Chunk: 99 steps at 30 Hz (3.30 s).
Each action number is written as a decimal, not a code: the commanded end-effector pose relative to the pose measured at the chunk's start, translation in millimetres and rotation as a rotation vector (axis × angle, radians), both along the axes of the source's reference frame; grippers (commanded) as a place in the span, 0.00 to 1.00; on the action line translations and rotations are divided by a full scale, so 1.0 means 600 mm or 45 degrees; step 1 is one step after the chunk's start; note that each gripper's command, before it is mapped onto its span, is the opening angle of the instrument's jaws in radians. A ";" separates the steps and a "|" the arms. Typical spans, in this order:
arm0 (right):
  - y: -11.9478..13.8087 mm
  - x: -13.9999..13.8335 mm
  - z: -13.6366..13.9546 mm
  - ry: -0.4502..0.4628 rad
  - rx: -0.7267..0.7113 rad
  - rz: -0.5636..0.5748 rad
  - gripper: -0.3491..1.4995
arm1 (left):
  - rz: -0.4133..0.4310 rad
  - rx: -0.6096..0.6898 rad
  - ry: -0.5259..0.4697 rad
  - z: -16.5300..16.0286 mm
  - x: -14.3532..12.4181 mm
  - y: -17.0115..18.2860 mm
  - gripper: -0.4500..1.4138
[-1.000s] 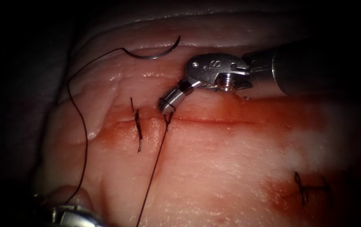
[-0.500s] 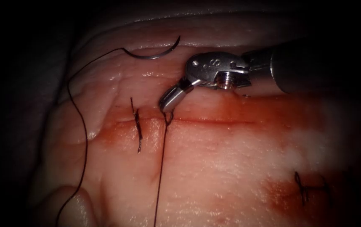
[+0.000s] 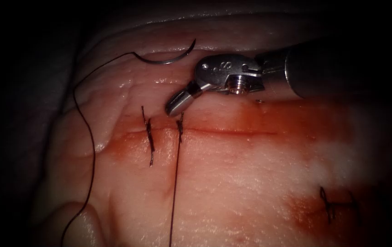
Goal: Wound Closure
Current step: Pull the right tool up and the left tool down to tighten, then using the left tool, loop the suture one time counter clockwise around the right hand.
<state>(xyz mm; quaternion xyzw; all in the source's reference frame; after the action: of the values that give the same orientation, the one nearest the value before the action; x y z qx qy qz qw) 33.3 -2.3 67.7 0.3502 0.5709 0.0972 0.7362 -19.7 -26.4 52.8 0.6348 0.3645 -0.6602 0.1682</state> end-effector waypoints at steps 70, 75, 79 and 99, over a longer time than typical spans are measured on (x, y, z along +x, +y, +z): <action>-0.0129 0.0033 -0.0126 0.472 -0.083 0.636 0.00 | -0.885 -0.514 -0.116 0.0002 0.0068 0.0608 0.00; -0.0133 0.0032 -0.0132 0.555 -0.038 0.676 0.00 | -0.901 -0.531 -0.124 0.0041 0.0076 0.0617 0.00; -0.0134 0.0019 -0.0134 0.608 -0.003 0.716 0.00 | -0.897 -0.529 -0.125 0.0071 0.0087 0.0617 0.00; -0.0101 -0.0074 -0.0156 0.357 0.249 1.042 0.00 | -0.866 -0.456 -0.063 0.0196 0.0108 0.0490 0.00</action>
<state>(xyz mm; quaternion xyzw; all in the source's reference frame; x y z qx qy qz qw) 28.1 -8.2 58.0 0.1738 0.7363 0.4009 0.5167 -12.8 2.5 64.2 0.6940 0.0102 -0.7178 0.0558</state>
